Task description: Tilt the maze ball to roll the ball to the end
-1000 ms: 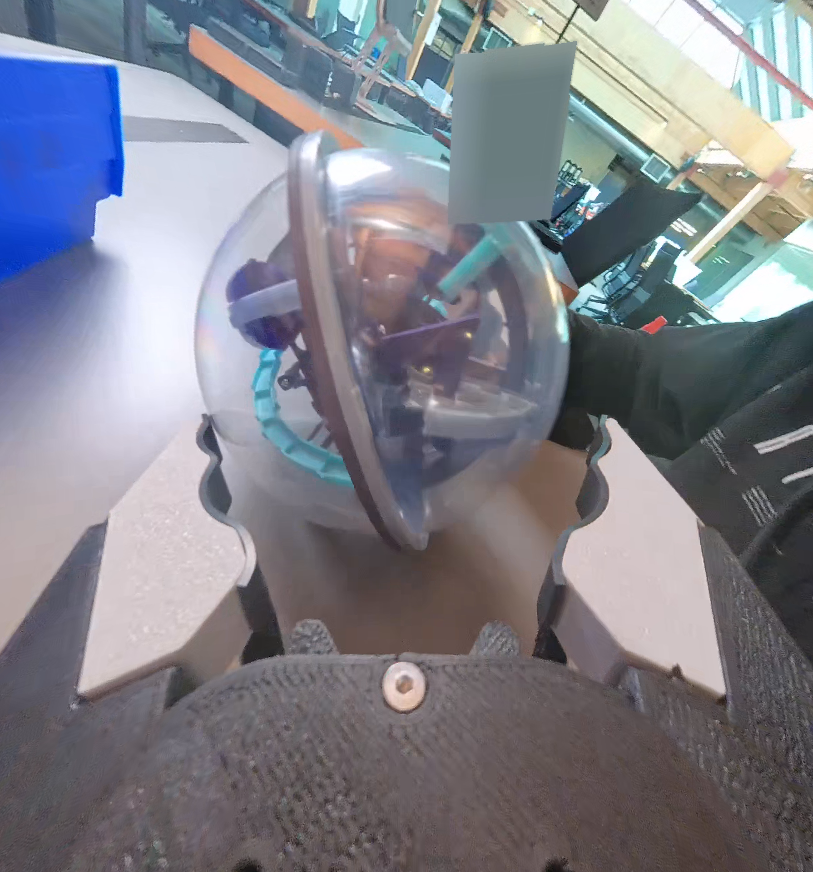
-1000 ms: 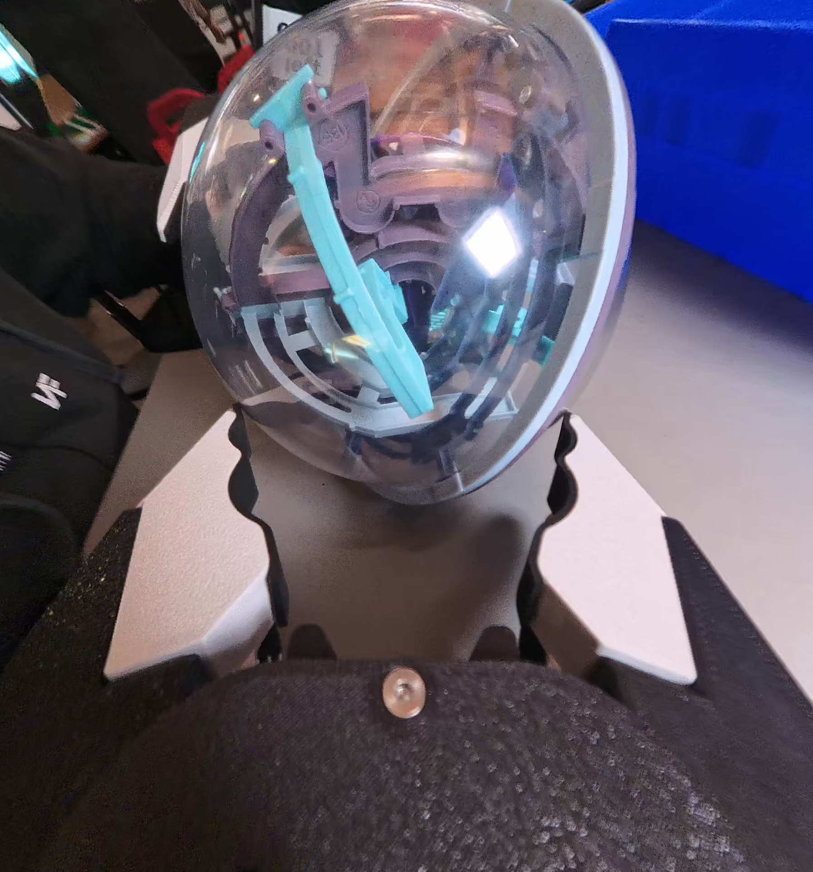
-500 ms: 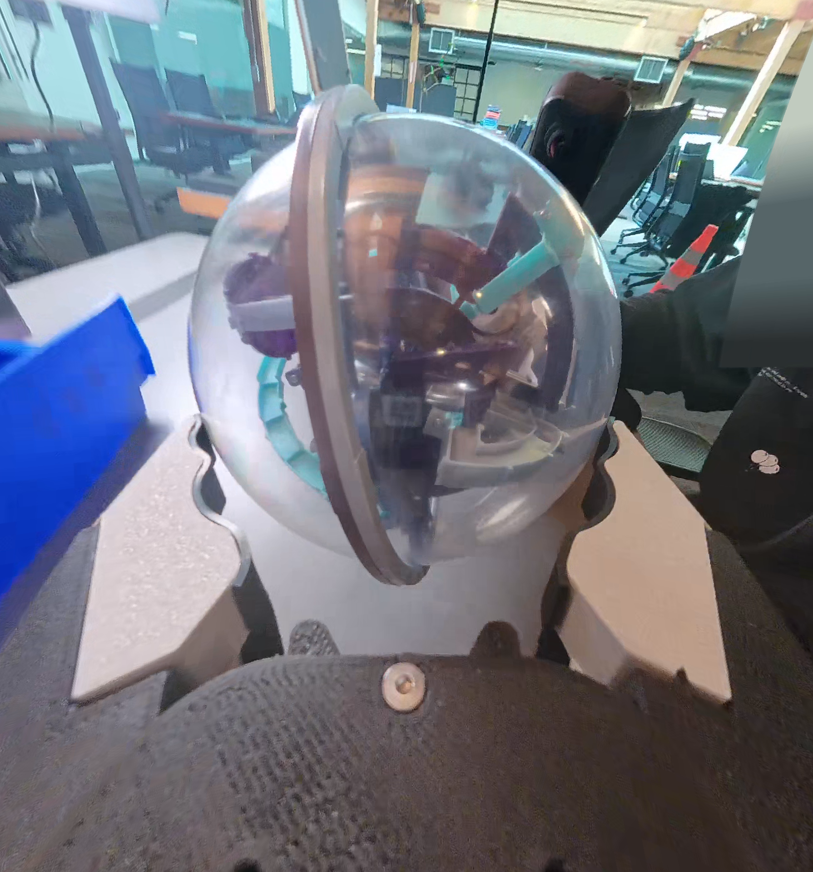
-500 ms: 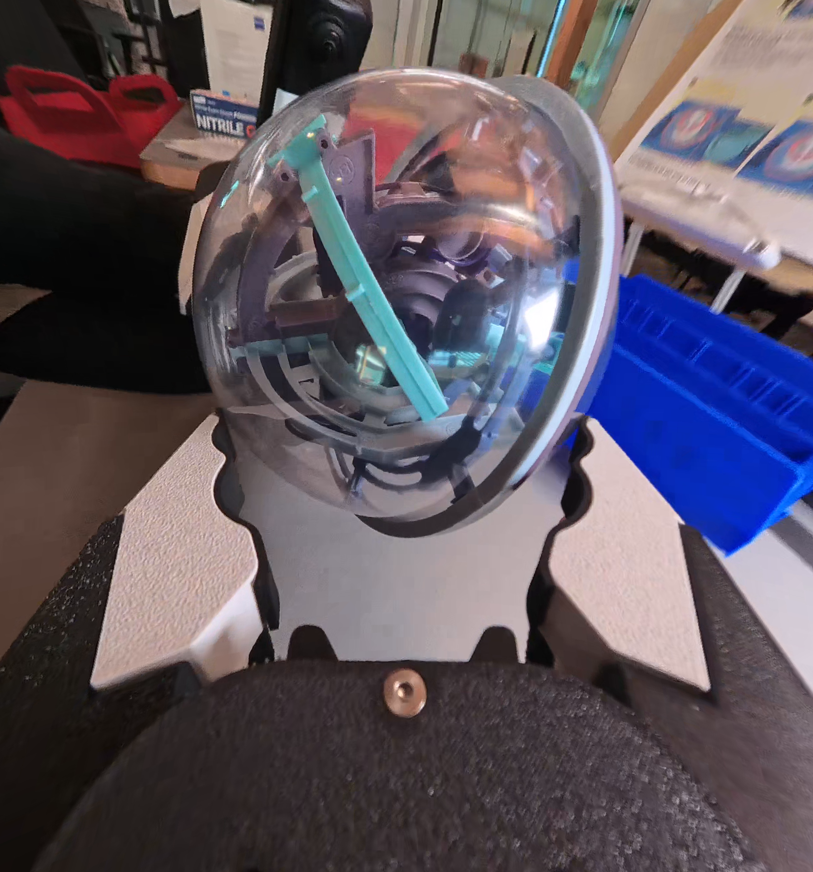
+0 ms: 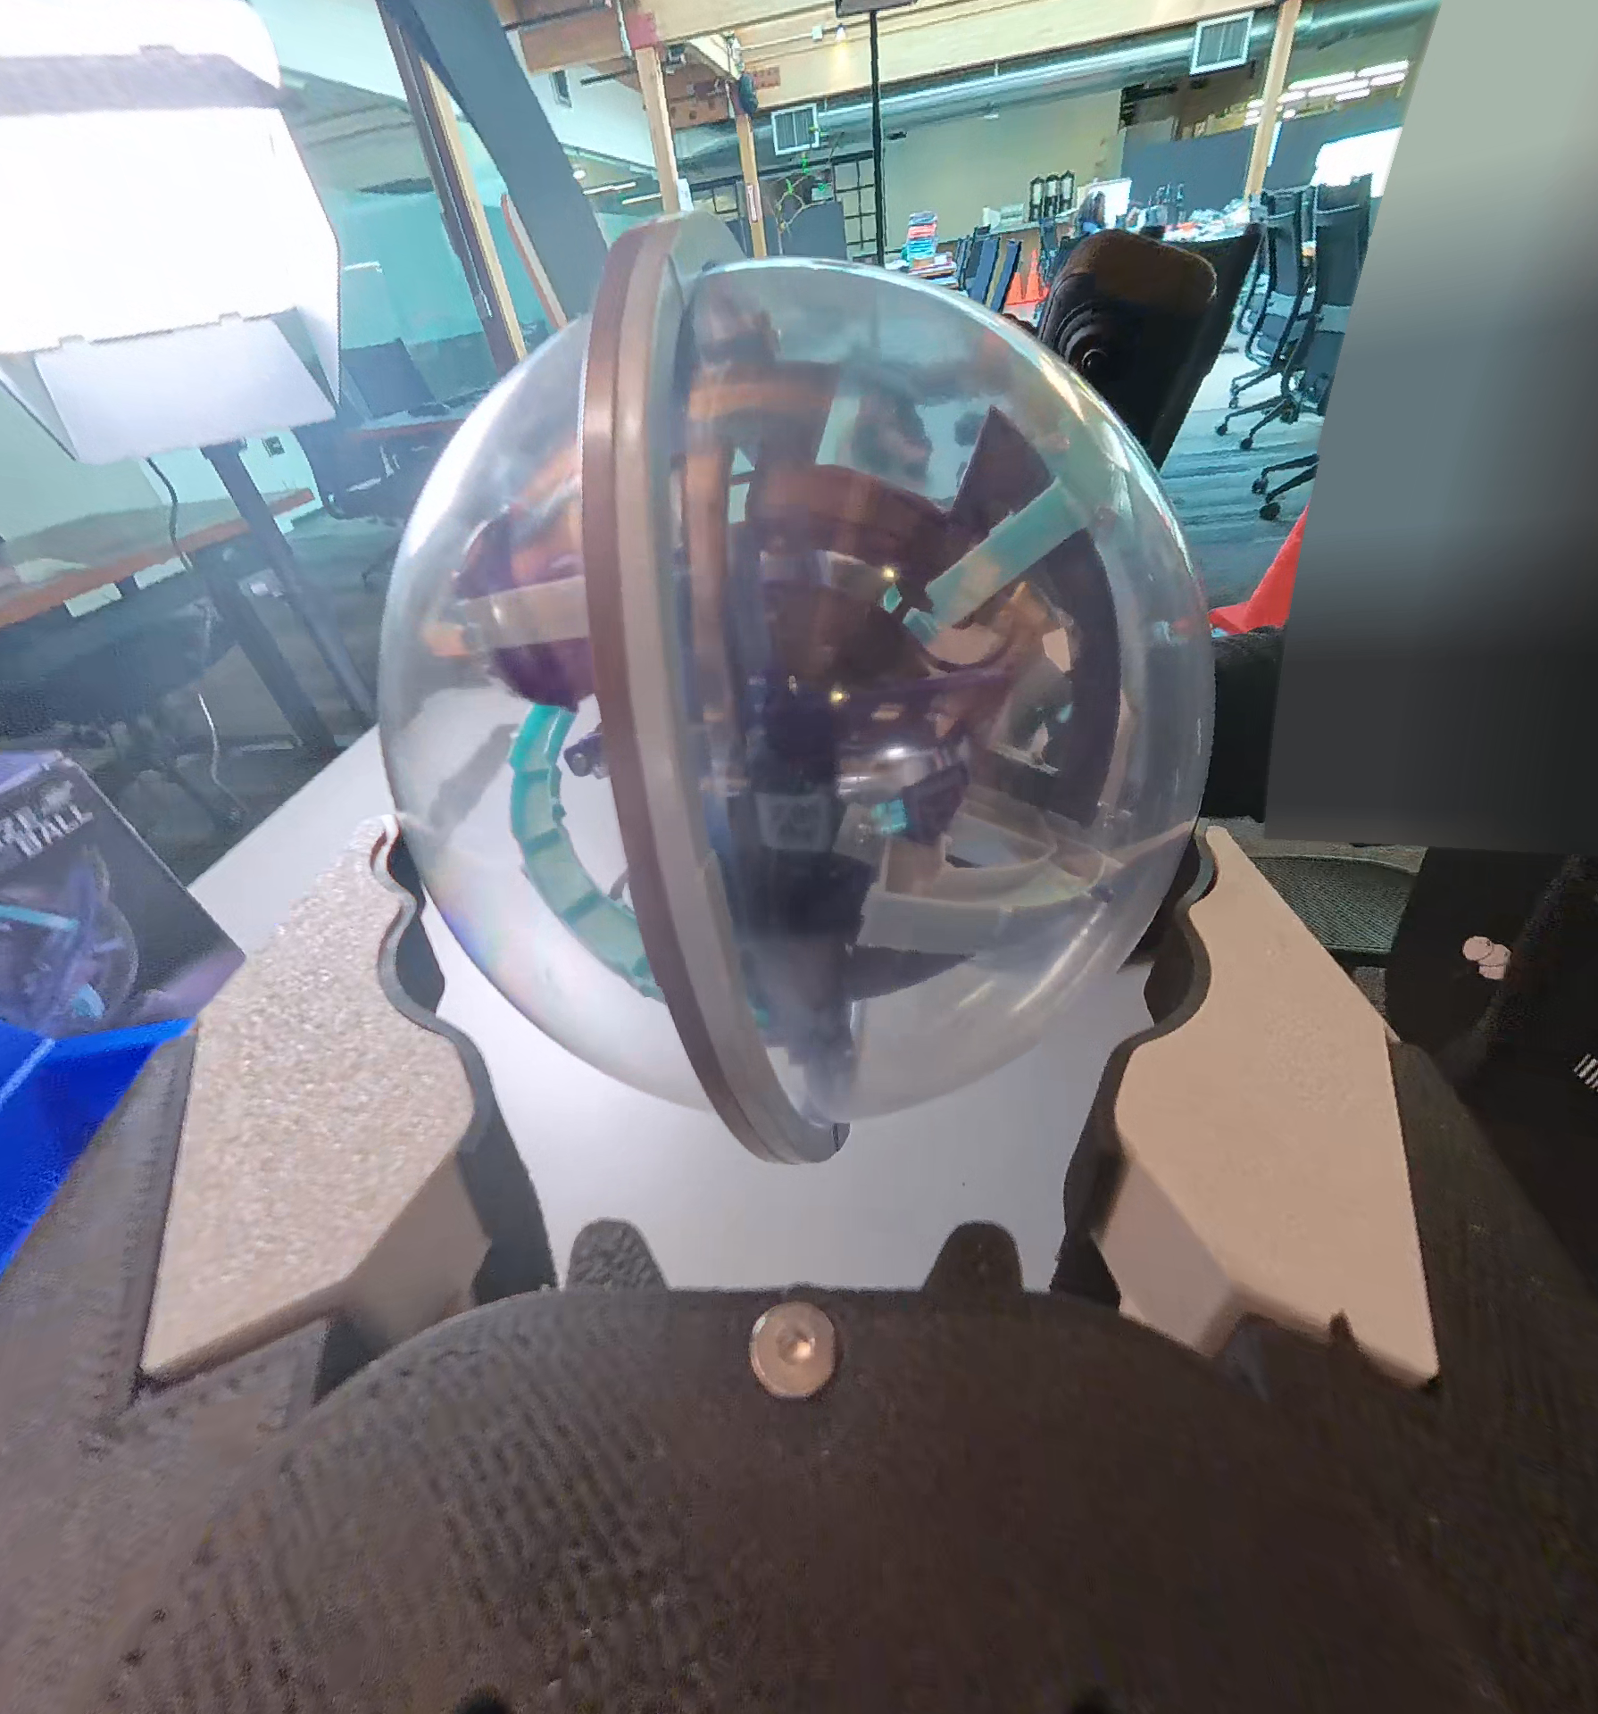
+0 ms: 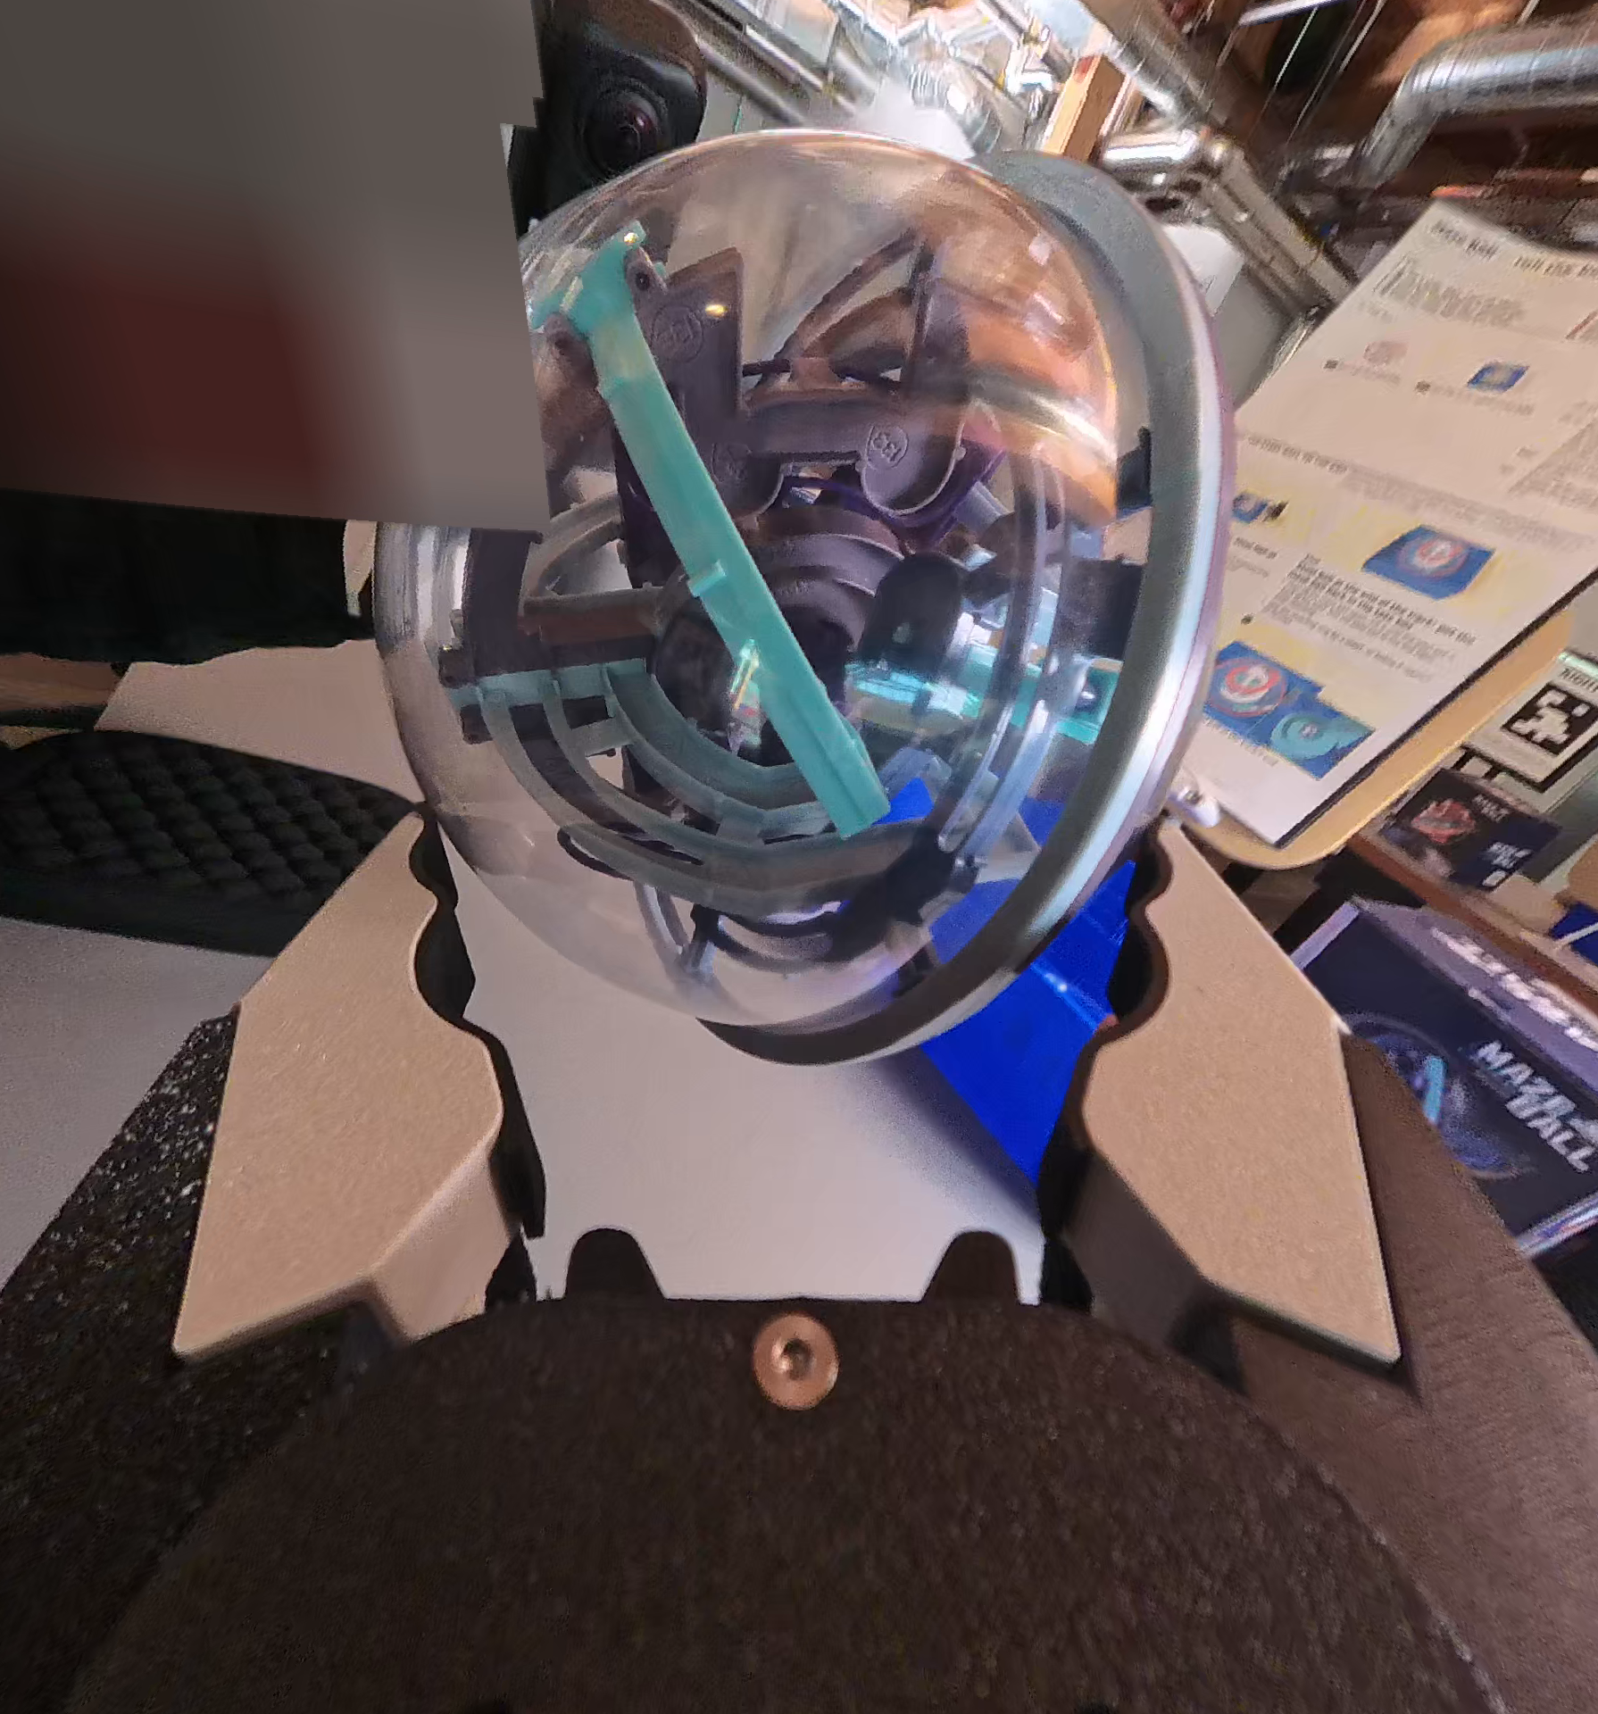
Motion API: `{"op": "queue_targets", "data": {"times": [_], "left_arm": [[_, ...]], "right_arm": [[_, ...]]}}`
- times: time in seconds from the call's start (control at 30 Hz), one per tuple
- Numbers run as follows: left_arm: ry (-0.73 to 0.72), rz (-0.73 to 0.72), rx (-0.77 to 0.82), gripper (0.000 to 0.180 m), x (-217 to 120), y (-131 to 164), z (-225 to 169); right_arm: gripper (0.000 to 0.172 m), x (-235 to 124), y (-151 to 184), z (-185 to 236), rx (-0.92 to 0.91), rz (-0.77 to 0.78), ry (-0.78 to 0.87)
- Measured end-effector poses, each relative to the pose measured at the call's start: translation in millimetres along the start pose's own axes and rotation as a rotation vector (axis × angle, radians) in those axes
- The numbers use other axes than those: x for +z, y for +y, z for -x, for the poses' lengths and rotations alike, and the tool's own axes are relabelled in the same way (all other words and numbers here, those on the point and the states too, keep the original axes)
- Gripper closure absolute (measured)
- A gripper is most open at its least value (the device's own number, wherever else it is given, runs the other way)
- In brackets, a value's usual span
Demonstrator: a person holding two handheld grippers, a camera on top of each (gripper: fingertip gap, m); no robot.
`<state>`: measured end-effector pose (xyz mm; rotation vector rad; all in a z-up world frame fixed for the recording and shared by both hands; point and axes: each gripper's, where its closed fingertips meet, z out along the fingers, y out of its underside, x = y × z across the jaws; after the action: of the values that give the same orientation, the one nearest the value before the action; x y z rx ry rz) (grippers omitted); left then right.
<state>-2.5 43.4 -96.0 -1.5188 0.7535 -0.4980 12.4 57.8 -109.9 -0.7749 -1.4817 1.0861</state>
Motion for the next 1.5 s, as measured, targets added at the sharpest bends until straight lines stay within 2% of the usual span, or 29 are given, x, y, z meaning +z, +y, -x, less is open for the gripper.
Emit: {"op": "queue_targets", "data": {"times": [0.27, 0.67, 1.17, 1.5], "left_arm": [[-0.001, 0.008, 0.118, 0.027, -9.2, -37.3, -5.3], [-0.003, -0.023, 0.217, 0.027, -19.7, -65.7, -17.0], [-0.009, 0.009, 0.218, 0.027, -18.2, -74.4, -23.5], [-0.017, 0.046, 0.165, 0.027, -19.9, -75.5, -22.3]], "right_arm": [[0.032, 2.3, -32.0, -2.3, -0.056, -0.085, 0.052], [0.032, 2.4, -64.0, 0.9, -0.154, -0.142, 0.078], [0.031, -1.8, -71.7, 3.1, -0.140, -0.160, 0.084], [0.031, 0.7, -72.3, 3.7, -0.076, -0.167, 0.071]]}}
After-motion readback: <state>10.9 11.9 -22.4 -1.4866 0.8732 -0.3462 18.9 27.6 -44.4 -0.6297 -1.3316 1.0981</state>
